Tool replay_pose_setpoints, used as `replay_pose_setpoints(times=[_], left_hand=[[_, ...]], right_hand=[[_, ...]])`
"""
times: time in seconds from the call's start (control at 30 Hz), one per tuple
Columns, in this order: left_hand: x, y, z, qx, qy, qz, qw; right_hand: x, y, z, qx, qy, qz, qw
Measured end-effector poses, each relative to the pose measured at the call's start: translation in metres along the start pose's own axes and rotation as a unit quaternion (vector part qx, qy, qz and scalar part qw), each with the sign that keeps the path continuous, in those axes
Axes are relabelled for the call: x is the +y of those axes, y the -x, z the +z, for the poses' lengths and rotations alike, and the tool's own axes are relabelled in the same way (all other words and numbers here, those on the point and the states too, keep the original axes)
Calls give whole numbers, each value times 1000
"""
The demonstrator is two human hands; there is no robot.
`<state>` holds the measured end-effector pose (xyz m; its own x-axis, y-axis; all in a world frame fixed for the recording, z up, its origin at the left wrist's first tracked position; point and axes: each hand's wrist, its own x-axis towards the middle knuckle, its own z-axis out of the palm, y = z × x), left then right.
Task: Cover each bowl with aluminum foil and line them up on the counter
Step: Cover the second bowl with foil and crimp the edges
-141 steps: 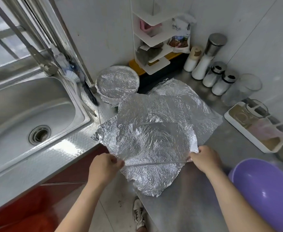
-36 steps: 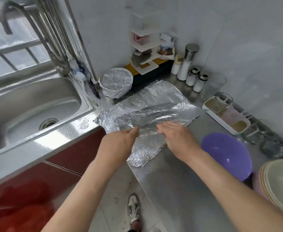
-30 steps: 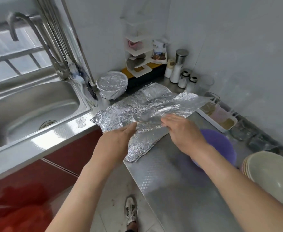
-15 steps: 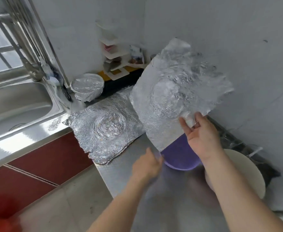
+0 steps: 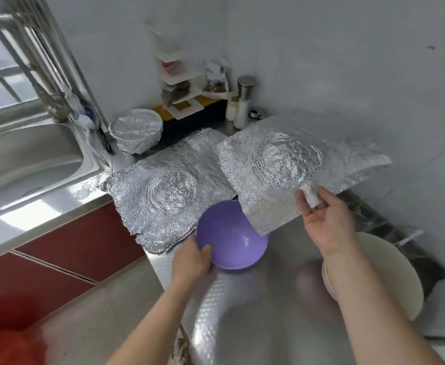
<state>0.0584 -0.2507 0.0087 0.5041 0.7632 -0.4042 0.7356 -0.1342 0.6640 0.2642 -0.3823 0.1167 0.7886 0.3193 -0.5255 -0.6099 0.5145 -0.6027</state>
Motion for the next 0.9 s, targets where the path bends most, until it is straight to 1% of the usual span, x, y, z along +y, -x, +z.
replay_pose_setpoints(times=[0.03,0.1,0.13,0.17,0.2,0.23,0.27,0.3,0.33,0.37,0.4,0.43,0.47,0.5,0.53,0.57,0.6,0.63,0.67,0.7,0.73,0.8,0.83,0.9], left_hand=[[-7,-2,-2,-4,15,-8,1000],[-11,4,-2,-23,54,-36,998],[-8,9,-4,-24,62,-43,997],[-8,13,-5,-22,55,-37,998],[-6,14,-8,-10,25,-31,999],[-4,16,-12,15,-2,-26,1000],[3,22,-19,39,19,-24,999],[13,27,-28,54,85,-20,995],[24,34,-40,57,186,-21,981],[35,43,-53,40,308,-19,950],[42,50,-66,4,424,-25,905],[46,57,-79,-41,511,-22,858],[46,60,-91,-79,557,-17,826],[46,65,-101,-105,575,-9,812],[45,71,-106,-128,568,-3,813],[42,72,-106,-136,539,5,831],[37,71,-102,-116,495,6,861],[31,68,-94,-77,442,-9,894],[23,64,-85,-34,384,-23,922],[14,60,-77,1,337,-36,941],[6,57,-70,19,311,-43,949],[-7,53,-62,26,306,-45,950],[-12,52,-60,25,310,-44,949],[-18,52,-55,29,306,-32,951]], right_hand=[[1,1,2,-13,28,-16,999],[1,4,5,-43,119,-89,988],[2,6,8,-59,176,-141,972],[2,11,9,-68,259,-209,940],[2,15,11,-72,368,-291,880],[3,19,12,-81,471,-366,798],[5,26,12,-99,542,-419,722],[8,35,13,-129,580,-448,668],[14,47,12,-171,604,-465,624],[23,54,9,-204,623,-483,580],[33,61,5,-229,645,-493,538],[46,63,-2,-248,667,-496,497],[57,65,-8,-259,695,-481,467],[68,69,-14,-270,725,-442,455],[78,74,-19,-276,749,-402,449],[86,76,-26,-283,765,-367,448],[94,79,-33,-295,777,-338,442],[100,79,-39,-303,783,-317,441],[103,80,-43,-311,784,-298,447],[107,80,-48,-315,782,-286,456],[109,80,-53,-315,779,-276,466],[107,77,-63,-305,772,-267,490],[106,74,-68,-298,772,-265,495],[102,68,-78,-286,777,-269,493]])
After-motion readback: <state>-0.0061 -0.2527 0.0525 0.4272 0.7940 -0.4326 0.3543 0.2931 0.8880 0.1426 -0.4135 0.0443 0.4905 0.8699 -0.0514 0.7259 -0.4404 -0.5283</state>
